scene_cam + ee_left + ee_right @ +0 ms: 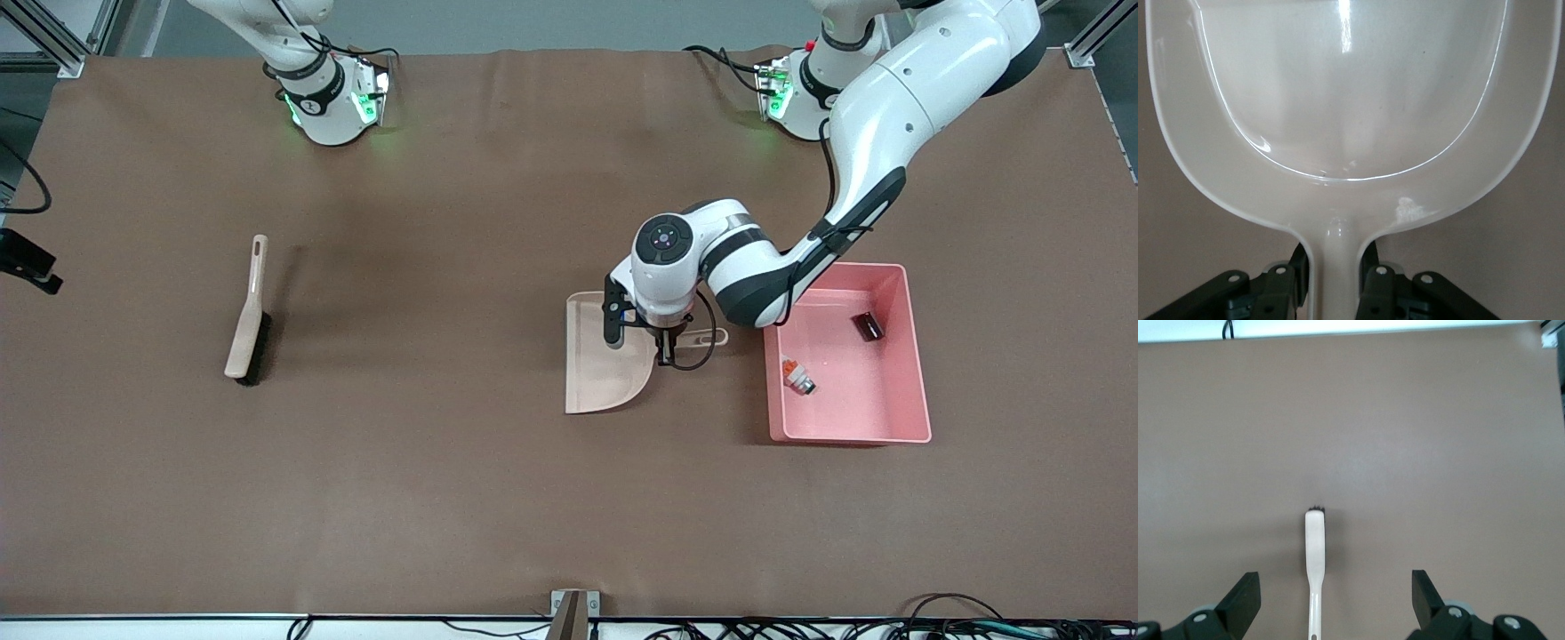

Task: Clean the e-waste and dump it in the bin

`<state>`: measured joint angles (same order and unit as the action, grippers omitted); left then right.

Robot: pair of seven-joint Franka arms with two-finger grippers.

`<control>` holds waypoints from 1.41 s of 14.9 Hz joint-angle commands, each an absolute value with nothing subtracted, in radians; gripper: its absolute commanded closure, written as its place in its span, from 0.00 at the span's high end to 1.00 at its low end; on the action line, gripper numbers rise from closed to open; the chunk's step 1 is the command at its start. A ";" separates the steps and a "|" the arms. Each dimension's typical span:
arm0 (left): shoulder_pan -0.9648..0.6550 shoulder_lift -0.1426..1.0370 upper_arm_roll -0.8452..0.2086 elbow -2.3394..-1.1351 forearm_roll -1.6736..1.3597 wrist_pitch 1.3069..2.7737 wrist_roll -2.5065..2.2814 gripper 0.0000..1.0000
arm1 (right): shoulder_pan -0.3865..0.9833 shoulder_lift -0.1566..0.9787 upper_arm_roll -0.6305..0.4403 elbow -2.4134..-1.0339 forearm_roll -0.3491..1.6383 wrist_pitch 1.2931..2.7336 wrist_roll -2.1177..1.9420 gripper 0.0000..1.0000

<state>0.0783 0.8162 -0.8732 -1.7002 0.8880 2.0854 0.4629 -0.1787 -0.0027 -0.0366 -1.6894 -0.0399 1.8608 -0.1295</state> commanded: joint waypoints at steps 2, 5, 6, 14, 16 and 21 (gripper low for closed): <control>0.075 0.821 -0.867 -1.695 0.884 2.089 0.427 0.99 | -0.183 0.038 -0.018 -1.603 -0.049 1.835 -0.133 1.00; 0.081 0.804 -0.868 -1.683 0.885 2.088 0.431 1.00 | -0.183 0.032 -0.017 -1.540 -0.038 1.752 -0.137 1.00; 0.090 0.792 -0.870 -1.674 0.882 2.080 0.431 1.00 | -0.186 0.025 -0.018 -1.539 -0.037 1.688 -0.135 1.00; 0.126 0.680 -0.879 -1.393 0.655 1.774 0.085 1.00 | -0.146 0.015 -0.026 -1.491 -0.041 1.644 -0.140 1.00; 0.139 0.628 -0.879 -1.376 0.559 1.769 -0.068 1.00 | -0.178 0.017 -0.026 -1.491 -0.029 1.644 -0.165 1.00; 0.231 0.523 -0.882 -1.378 0.508 1.732 -0.218 1.00 | -0.225 0.020 -0.026 -1.496 0.017 1.644 -0.178 1.00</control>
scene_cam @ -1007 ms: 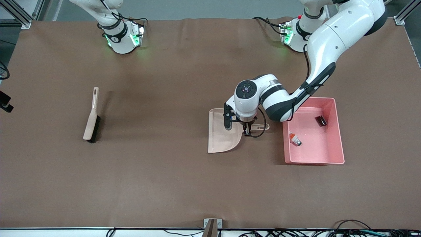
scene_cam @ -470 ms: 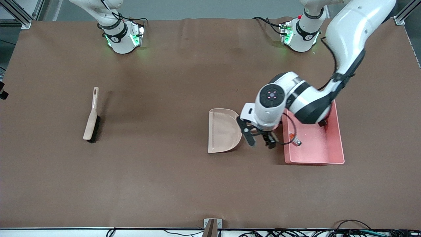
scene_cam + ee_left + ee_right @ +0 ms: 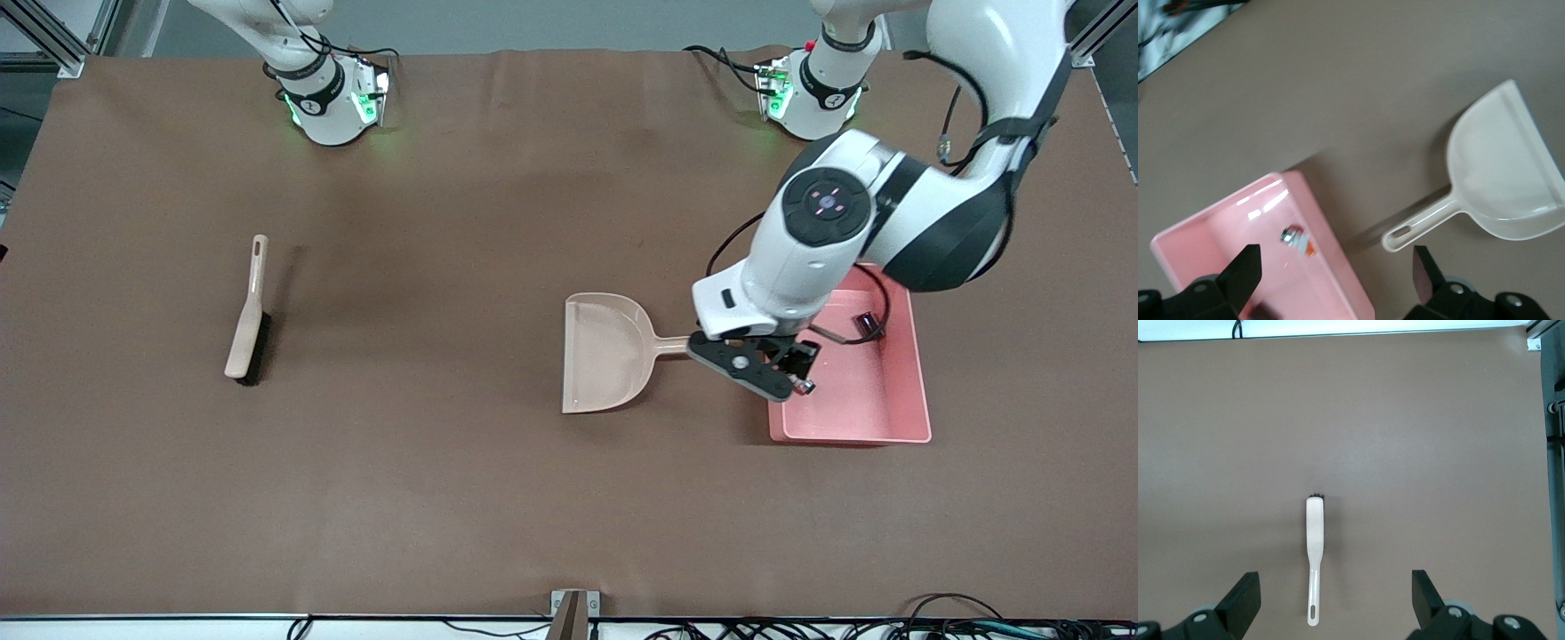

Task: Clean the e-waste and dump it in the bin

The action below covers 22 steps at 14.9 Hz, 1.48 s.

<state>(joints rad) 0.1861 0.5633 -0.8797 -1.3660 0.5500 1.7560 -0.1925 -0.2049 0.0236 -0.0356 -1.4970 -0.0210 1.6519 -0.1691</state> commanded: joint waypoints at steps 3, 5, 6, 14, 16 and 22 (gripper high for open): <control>0.192 0.434 -0.774 -1.376 0.430 1.736 -0.206 1.00 | -0.212 0.021 -0.018 -1.493 0.032 1.644 -0.187 1.00; 0.105 0.338 -0.592 -1.379 0.364 1.736 -0.201 1.00 | -0.187 0.020 -0.015 -1.491 0.043 1.644 -0.184 1.00; 0.053 0.301 -0.515 -1.379 0.315 1.736 -0.201 1.00 | -0.175 0.020 -0.017 -1.491 0.043 1.644 -0.176 1.00; -0.014 0.017 -0.172 -1.532 -0.029 1.589 -0.126 1.00 | -0.170 0.020 -0.018 -1.489 0.015 1.644 -0.179 1.00; -0.015 -0.061 -0.137 -1.609 -0.031 1.583 -0.121 1.00 | -0.169 0.020 -0.018 -1.491 0.012 1.643 -0.179 1.00; -0.034 -0.209 -0.084 -1.752 -0.031 1.582 -0.112 1.00 | -0.166 0.020 -0.017 -1.493 -0.008 1.640 -0.170 1.00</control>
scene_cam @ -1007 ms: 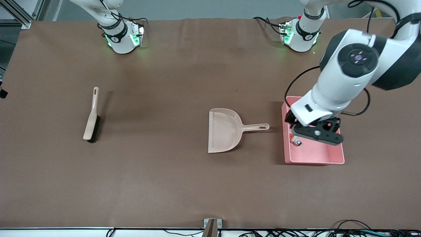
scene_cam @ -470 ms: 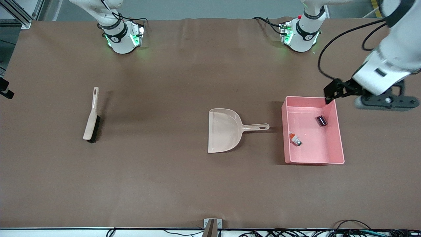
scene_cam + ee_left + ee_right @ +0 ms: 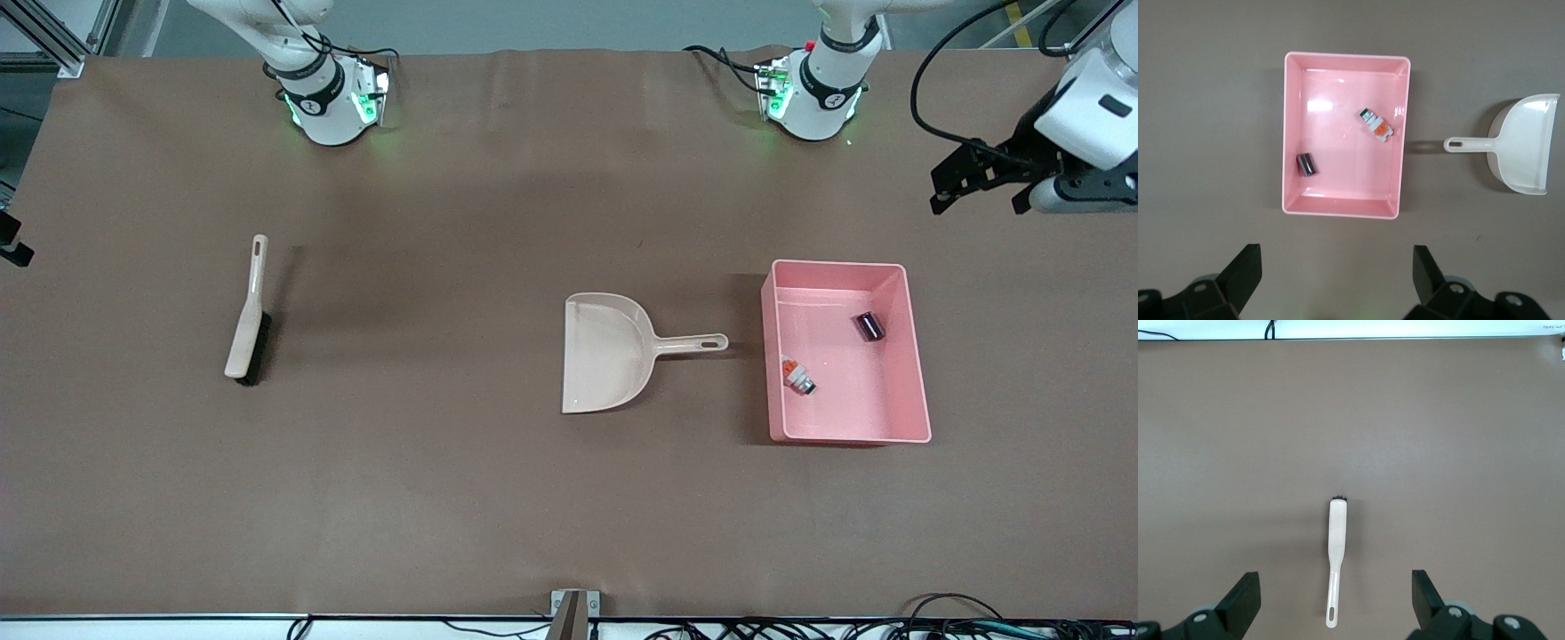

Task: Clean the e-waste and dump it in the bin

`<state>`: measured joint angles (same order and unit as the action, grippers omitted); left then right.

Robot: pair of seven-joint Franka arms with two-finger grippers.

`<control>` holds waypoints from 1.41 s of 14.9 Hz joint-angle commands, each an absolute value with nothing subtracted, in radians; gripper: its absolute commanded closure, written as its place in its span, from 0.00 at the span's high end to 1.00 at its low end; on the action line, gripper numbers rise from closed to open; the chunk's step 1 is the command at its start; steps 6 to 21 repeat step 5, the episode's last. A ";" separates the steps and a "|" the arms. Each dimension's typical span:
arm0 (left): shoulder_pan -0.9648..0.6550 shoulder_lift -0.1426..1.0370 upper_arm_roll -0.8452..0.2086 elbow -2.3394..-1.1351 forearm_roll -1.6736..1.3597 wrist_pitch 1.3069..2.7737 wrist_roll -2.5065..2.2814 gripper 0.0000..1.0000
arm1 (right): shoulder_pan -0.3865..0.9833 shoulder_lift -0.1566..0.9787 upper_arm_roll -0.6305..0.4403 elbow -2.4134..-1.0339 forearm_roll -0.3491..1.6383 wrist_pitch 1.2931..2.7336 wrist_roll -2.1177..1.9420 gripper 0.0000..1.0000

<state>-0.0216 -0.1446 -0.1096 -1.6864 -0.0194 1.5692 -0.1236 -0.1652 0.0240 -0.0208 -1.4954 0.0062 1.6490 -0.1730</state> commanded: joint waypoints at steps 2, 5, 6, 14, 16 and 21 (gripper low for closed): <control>-0.035 -0.210 -0.080 -1.747 -0.022 1.580 -0.107 1.00 | -0.166 0.018 -0.015 -1.494 -0.006 1.626 -0.146 1.00; -0.035 -0.207 -0.078 -1.741 -0.017 1.580 -0.110 1.00 | -0.166 0.017 -0.017 -1.493 -0.002 1.536 -0.115 1.00; -0.035 -0.207 -0.078 -1.741 -0.017 1.580 -0.110 1.00 | -0.166 0.017 -0.017 -1.493 -0.002 1.536 -0.115 1.00; -0.035 -0.207 -0.078 -1.741 -0.017 1.580 -0.110 1.00 | -0.166 0.017 -0.017 -1.493 -0.002 1.536 -0.115 1.00; -0.035 -0.207 -0.078 -1.741 -0.017 1.580 -0.110 1.00 | -0.166 0.017 -0.017 -1.493 -0.002 1.536 -0.115 1.00; -0.035 -0.207 -0.078 -1.741 -0.017 1.580 -0.110 1.00 | -0.166 0.017 -0.017 -1.493 -0.002 1.536 -0.115 1.00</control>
